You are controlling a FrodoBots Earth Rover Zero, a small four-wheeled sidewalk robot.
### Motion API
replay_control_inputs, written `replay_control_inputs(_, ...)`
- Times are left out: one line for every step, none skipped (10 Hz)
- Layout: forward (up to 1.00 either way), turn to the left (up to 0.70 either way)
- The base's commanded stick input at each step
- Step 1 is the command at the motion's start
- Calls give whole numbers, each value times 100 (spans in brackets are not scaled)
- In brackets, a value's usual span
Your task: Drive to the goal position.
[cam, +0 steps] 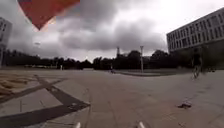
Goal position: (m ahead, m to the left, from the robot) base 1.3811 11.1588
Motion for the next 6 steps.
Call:
replay_control_inputs(50, 1)
replay_control_inputs(50, 1)
replay_control_inputs(50, 1)
replay_control_inputs(50, 1)
replay_control_inputs(50, 1)
replay_control_inputs(50, 1)
